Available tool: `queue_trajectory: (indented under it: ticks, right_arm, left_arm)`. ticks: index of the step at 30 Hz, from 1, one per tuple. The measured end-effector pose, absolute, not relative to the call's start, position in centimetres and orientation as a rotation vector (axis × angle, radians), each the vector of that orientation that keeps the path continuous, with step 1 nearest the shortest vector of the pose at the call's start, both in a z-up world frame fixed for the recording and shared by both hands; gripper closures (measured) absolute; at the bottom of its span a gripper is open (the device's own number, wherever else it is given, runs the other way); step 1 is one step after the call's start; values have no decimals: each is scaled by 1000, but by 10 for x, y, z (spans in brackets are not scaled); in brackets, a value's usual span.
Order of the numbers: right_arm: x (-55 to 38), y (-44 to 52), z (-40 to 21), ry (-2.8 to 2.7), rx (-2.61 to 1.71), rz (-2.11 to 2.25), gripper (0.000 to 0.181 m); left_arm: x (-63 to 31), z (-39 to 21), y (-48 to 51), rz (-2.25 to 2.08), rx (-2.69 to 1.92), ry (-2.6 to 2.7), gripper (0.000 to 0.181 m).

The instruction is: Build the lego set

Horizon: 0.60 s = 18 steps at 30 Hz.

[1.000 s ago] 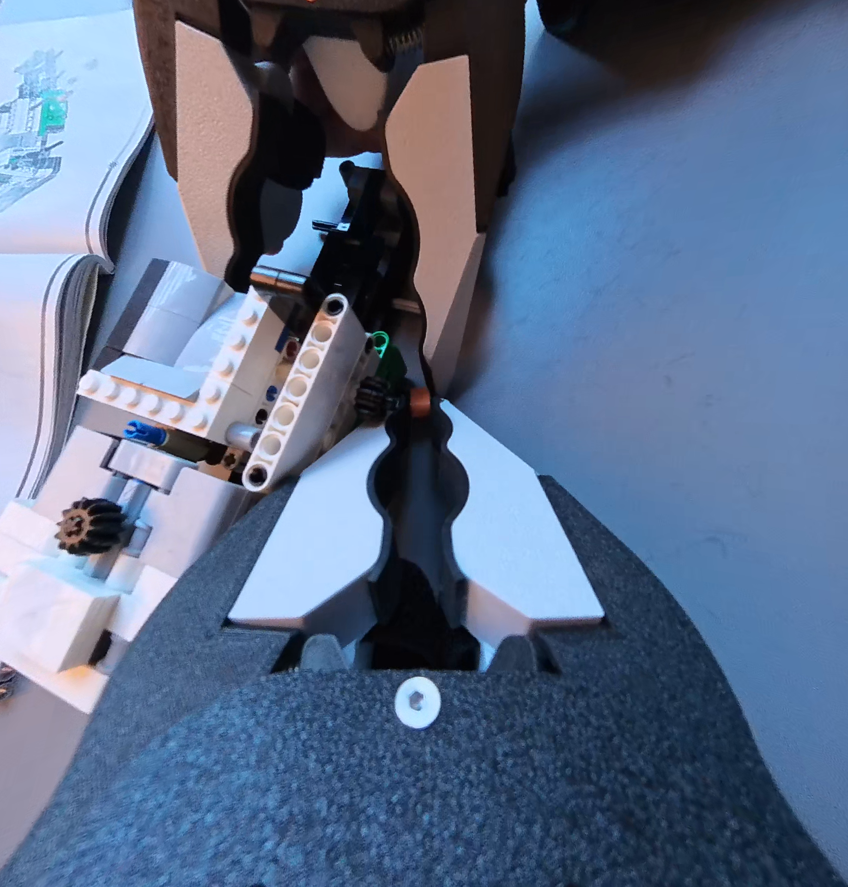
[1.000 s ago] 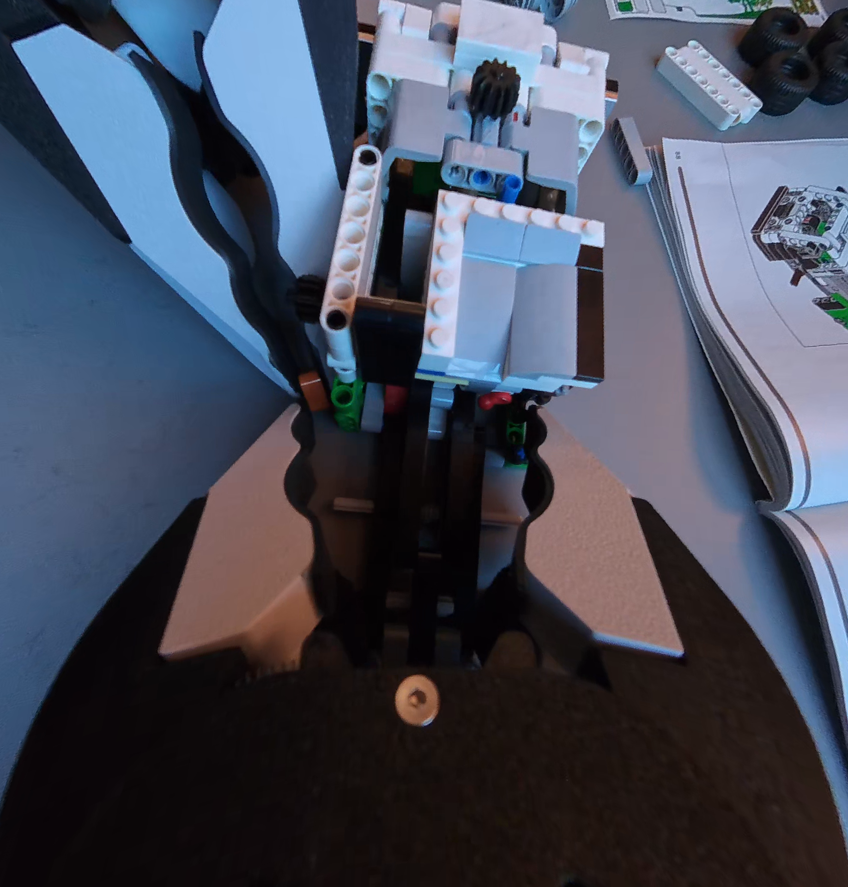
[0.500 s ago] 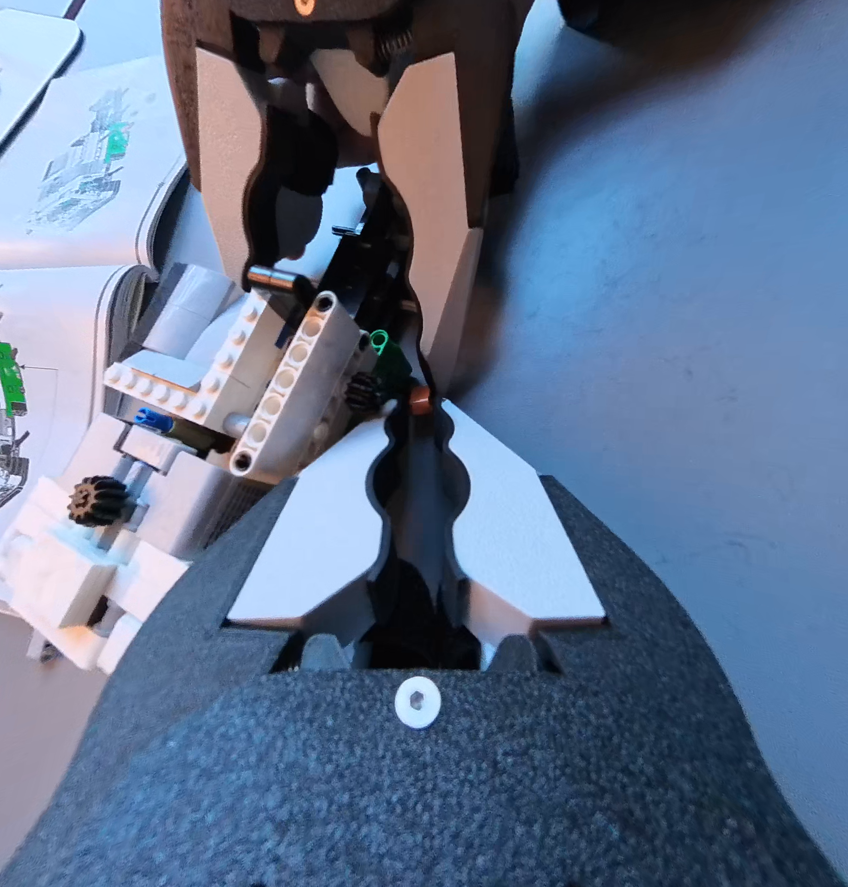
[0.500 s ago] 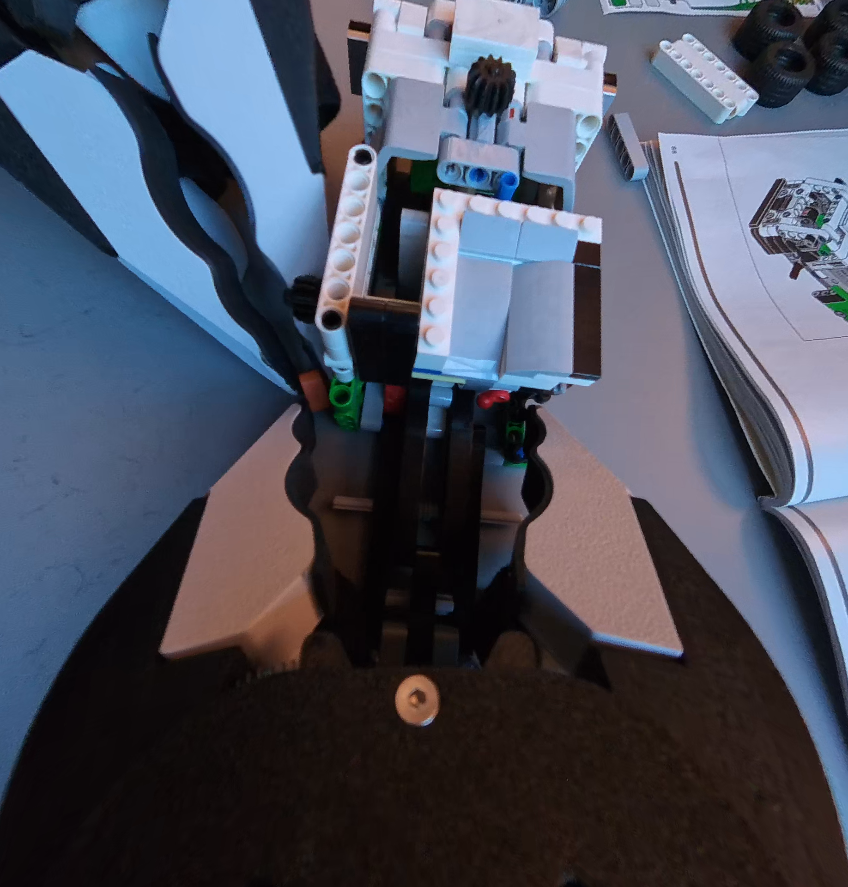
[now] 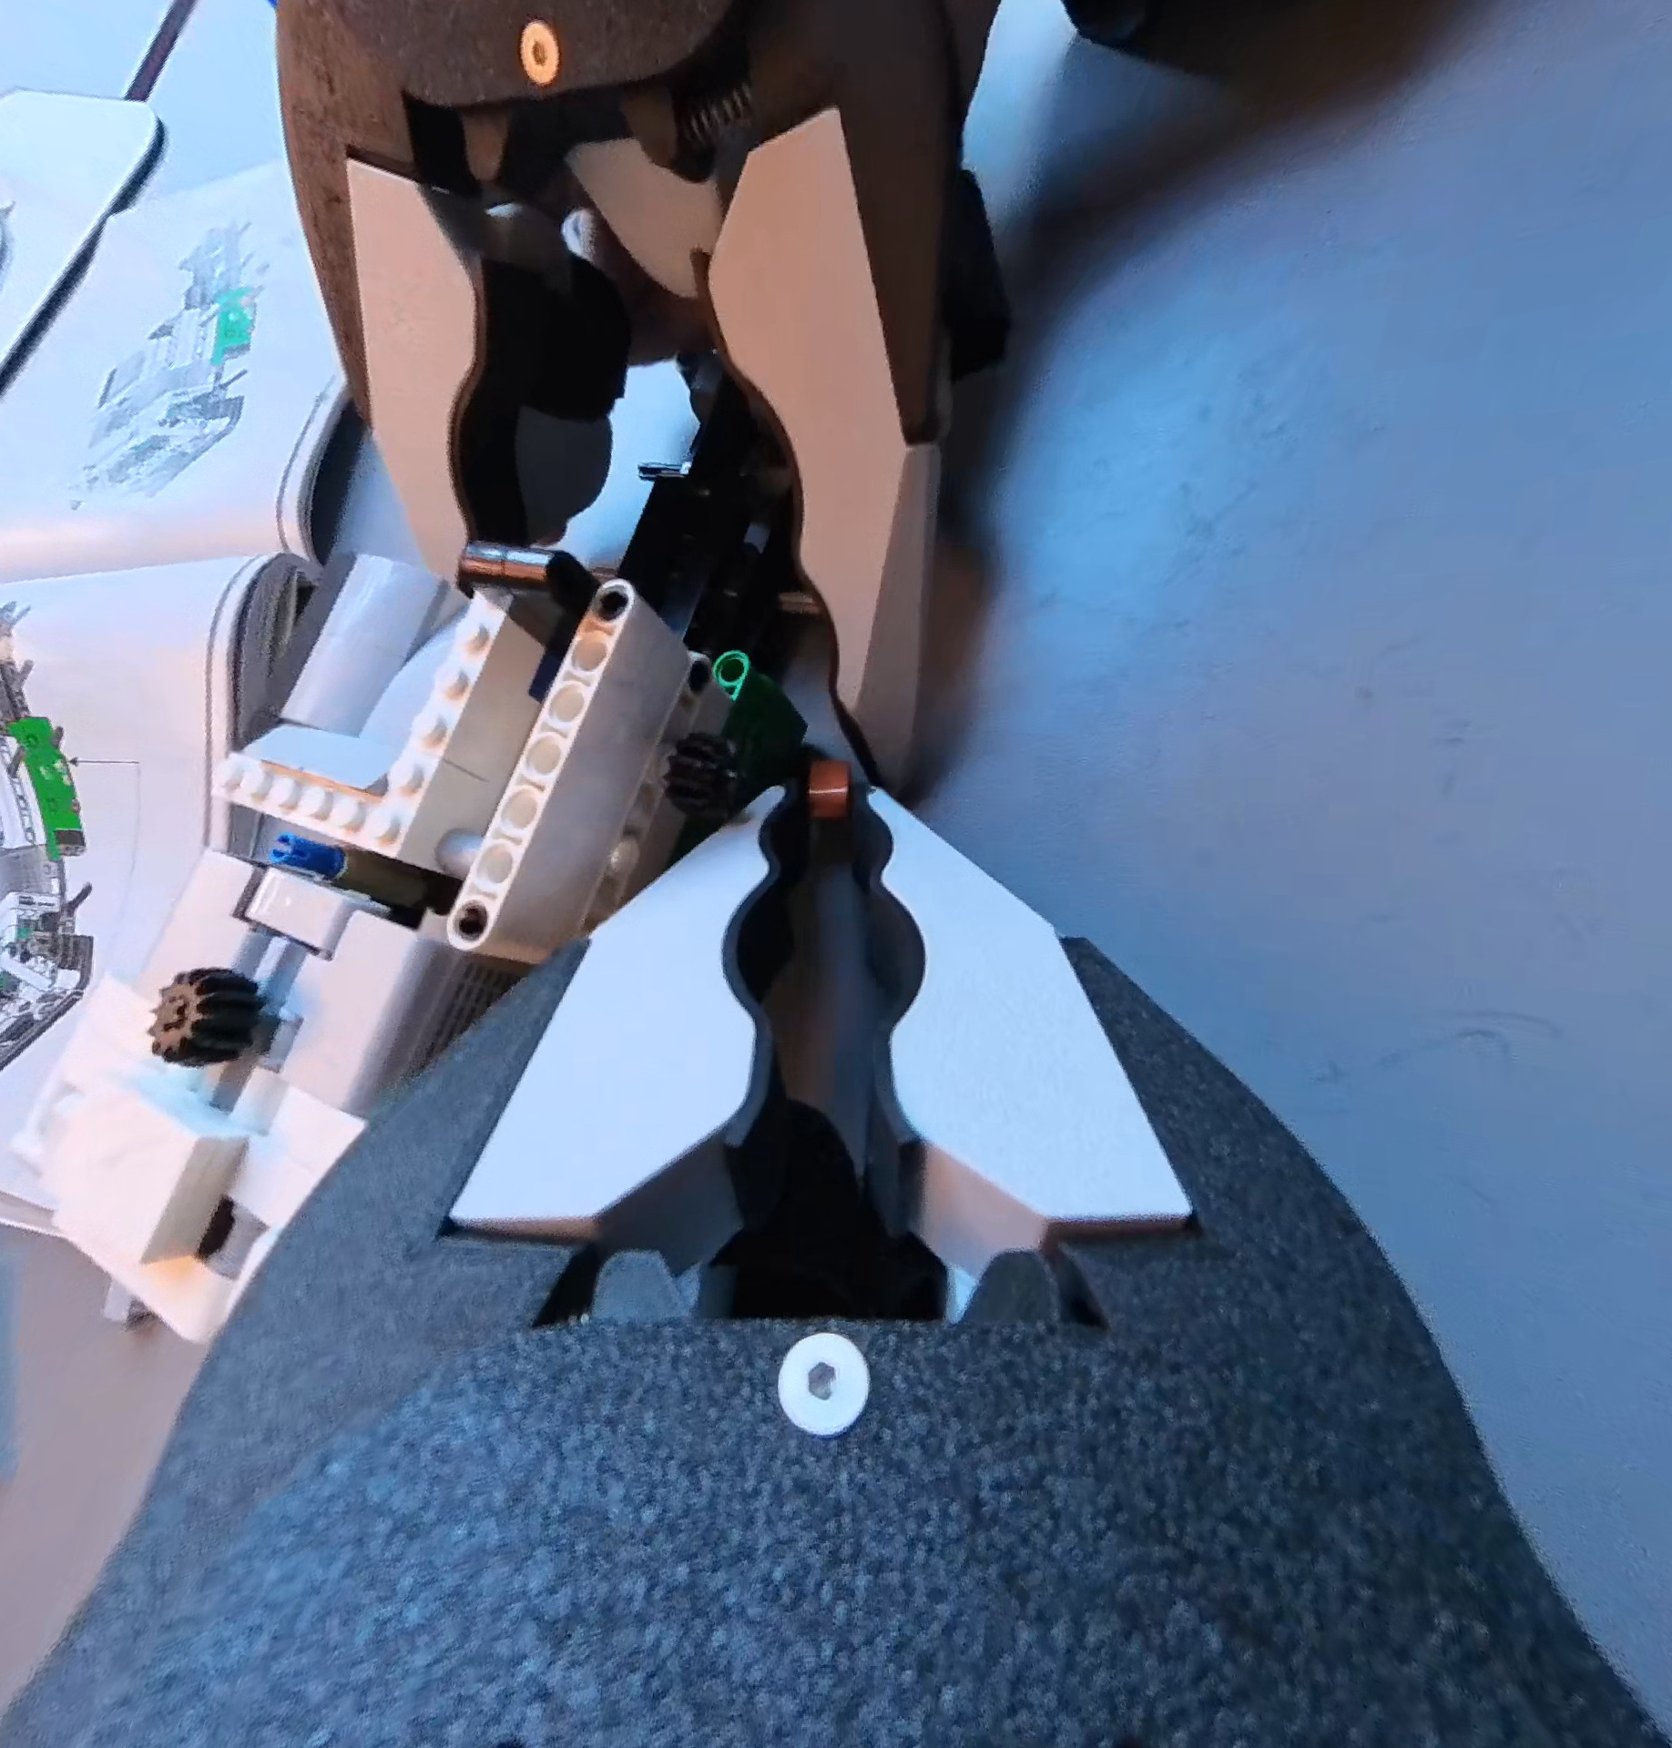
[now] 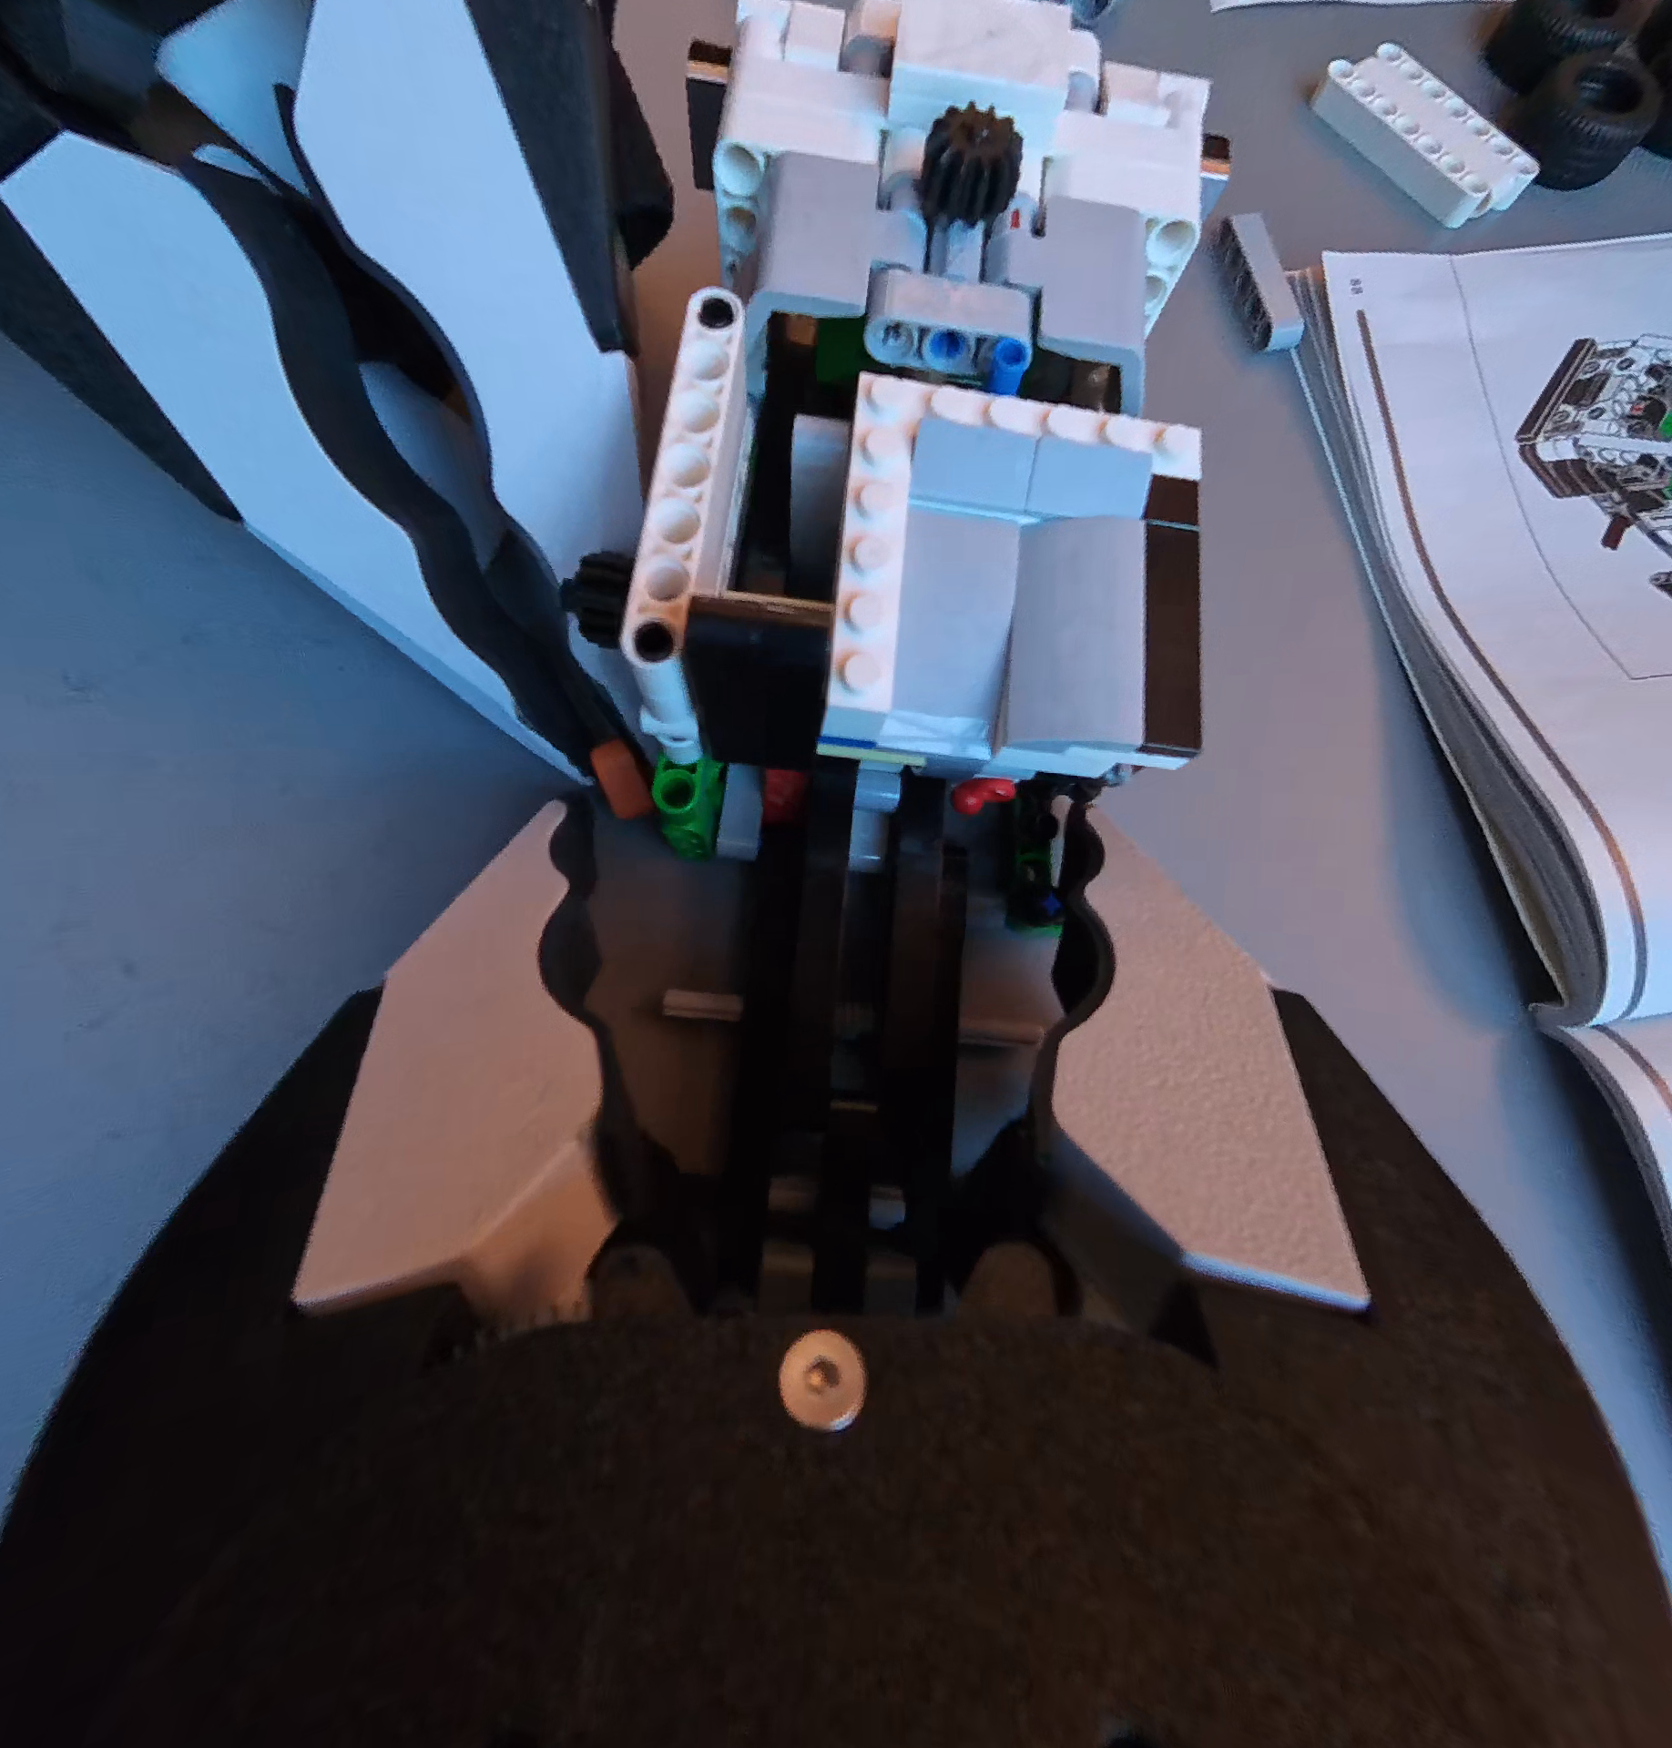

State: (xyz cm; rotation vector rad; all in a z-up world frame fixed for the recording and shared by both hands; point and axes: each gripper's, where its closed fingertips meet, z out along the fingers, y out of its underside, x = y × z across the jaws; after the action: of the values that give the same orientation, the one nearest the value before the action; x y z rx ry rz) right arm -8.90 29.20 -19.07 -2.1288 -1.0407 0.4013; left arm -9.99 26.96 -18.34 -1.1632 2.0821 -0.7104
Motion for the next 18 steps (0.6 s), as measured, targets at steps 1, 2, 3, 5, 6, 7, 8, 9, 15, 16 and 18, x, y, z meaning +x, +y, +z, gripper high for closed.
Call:
queue_trajectory:
  ticks: [1,2,3,5,6,7,8,9,15,16,18]
  right_arm:
    - [-89,293,-191,-1041,-2131,389,84]
    - [-89,293,-190,-1040,-2135,386,84]
    - [-90,293,-191,-1037,-2141,385,85]
    - [-90,294,-191,-1043,-2136,377,88]
    - [-90,293,-191,-1044,-2137,380,89]
    - [-90,293,-191,-1048,-2136,378,90]
    - [-91,293,-191,-1047,-2139,376,91]
    - [-91,293,-191,-1044,-2143,375,91]
    - [-91,293,-191,-1031,-2132,381,93]
    - [-90,294,-191,-1020,-2135,386,93]
    - [-91,294,-191,-1016,-2136,389,94]
  left_arm:
    - [-100,-184,270,-708,-1156,2088,174]
    - [-99,-185,270,-709,-1156,2095,175]
    - [-99,-185,271,-713,-1161,2099,175]
    - [-99,-185,272,-730,-1177,2101,175]
    - [-99,-185,271,-744,-1183,2104,175]
    - [-99,-185,271,-754,-1190,2104,175]
    - [-100,-186,271,-758,-1194,2102,175]
    - [-100,-186,272,-761,-1198,2098,175]
    - [-100,-184,274,-724,-1208,2041,171]
    - [-100,-184,275,-714,-1210,2030,170]
    - [-100,-184,274,-726,-1216,2019,173]
